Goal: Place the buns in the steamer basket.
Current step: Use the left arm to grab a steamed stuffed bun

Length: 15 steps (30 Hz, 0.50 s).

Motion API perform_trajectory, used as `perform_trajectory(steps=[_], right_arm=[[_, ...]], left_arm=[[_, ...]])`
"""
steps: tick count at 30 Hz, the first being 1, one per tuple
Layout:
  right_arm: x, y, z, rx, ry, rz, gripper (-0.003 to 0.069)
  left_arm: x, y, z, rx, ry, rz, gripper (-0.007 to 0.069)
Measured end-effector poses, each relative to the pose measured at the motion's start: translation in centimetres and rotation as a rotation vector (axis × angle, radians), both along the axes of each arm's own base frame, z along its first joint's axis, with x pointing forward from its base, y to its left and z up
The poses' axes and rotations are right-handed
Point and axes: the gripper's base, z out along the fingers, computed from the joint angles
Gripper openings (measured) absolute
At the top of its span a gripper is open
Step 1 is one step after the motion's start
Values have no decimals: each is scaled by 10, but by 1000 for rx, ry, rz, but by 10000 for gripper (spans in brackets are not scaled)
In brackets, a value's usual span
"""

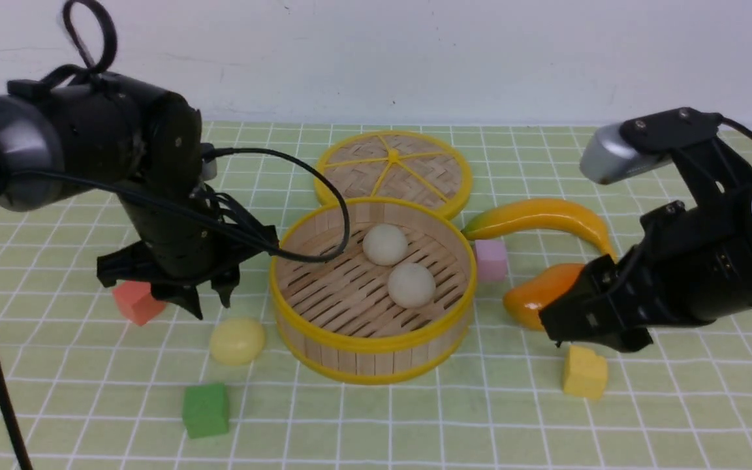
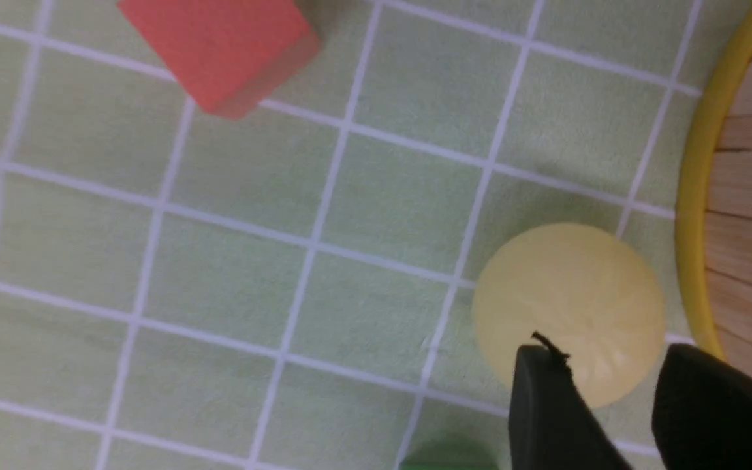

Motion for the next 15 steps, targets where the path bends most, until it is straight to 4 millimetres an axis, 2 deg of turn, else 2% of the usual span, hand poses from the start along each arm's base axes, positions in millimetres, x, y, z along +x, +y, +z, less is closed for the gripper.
perform_trajectory(steps=[5,15], right_arm=[[0,0,0,-7,-3,1,491],[0,-1,0,-10,-4,1,493]], left_arm=[[6,-3,-19,-2,38,4,238],[13,-7,-38,-13,46,6,238]])
